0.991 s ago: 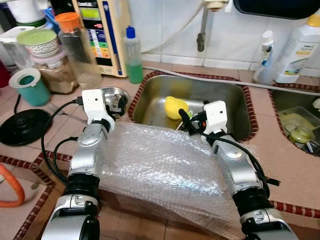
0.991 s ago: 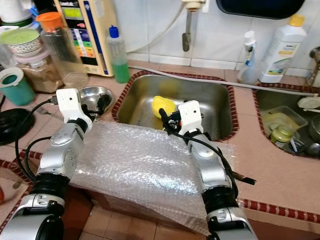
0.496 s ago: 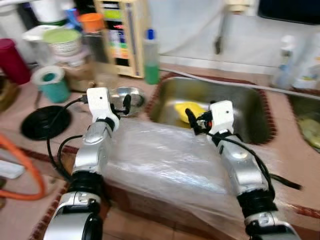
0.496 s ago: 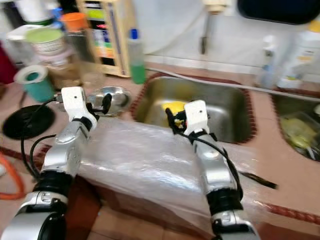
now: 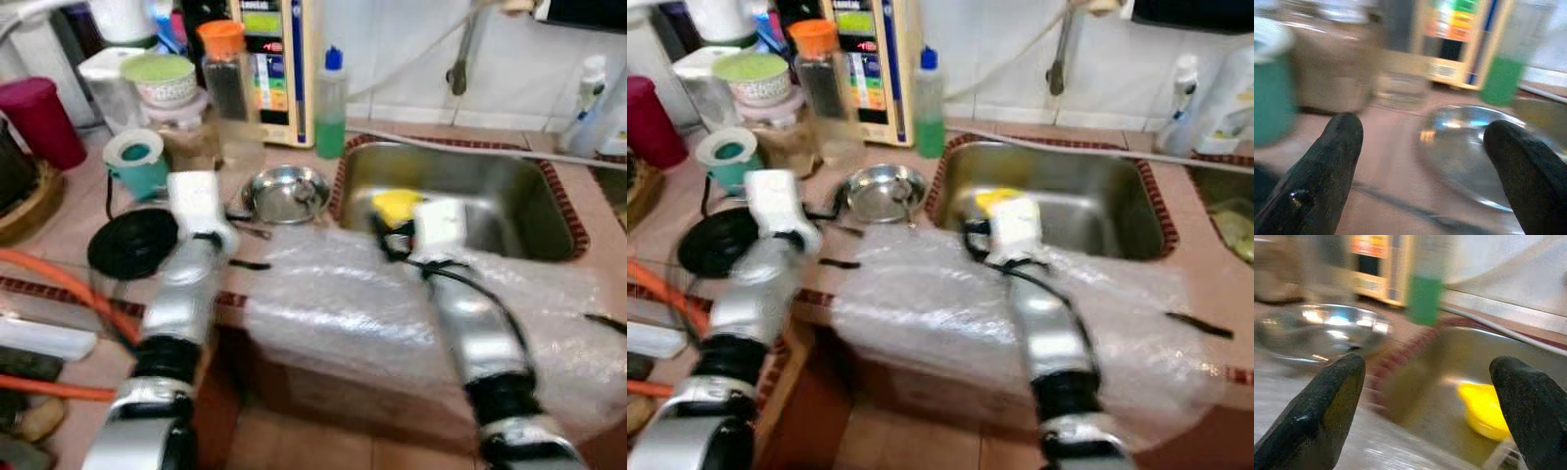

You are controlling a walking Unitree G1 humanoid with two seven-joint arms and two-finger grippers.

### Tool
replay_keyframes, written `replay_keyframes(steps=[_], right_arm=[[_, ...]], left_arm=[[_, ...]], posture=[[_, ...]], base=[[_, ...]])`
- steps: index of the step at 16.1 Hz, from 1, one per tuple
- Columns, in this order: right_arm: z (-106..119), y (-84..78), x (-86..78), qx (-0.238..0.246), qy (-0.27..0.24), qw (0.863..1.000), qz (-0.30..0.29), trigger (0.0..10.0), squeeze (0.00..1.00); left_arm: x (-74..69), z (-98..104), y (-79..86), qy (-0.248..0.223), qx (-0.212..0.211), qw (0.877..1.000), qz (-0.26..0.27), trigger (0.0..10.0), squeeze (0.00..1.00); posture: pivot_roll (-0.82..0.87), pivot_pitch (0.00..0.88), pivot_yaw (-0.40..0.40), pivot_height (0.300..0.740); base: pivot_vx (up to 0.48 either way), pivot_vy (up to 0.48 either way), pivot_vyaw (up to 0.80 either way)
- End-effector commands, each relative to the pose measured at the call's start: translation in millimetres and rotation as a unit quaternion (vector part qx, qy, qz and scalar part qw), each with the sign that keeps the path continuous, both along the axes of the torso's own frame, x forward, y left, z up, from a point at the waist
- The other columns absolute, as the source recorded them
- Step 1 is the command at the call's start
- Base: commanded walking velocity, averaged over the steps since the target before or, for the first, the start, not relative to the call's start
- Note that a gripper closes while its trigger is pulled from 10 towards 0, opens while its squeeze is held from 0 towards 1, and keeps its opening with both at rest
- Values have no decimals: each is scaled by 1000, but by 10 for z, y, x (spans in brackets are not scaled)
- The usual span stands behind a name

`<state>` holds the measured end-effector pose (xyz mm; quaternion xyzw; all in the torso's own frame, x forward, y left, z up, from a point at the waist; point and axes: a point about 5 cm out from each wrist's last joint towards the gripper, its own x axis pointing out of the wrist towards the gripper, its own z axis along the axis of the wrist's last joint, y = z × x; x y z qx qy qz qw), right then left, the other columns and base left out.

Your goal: Kitchen organization

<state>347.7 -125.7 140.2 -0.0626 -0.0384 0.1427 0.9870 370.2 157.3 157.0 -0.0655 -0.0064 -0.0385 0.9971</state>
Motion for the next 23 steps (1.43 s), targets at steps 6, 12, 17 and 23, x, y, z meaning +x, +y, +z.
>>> replay_keyframes(steps=[6,12,17,23], right_arm=[[100,-78,43,-8,-13,1000,-17,10000,0],[125,-69,53,-12,-20,1000,-19,10000,0],[140,-60,55,-12,-27,999,-19,10000,0],[125,-58,51,-13,-26,999,-19,10000,0]], left_arm=[[-6,35,-121,-14,-9,1000,-25,10000,0],[-15,54,-143,-23,-8,999,-34,10000,0],[-17,66,-153,-28,-9,999,-38,10000,0],[-31,52,-152,-26,-14,999,-25,10000,0]], posture=[[70,0,66,740],[69,0,66,740],[71,0,68,740],[71,0,66,740]], base=[[0,0,-392],[0,0,-771],[54,0,-280],[187,0,0]])
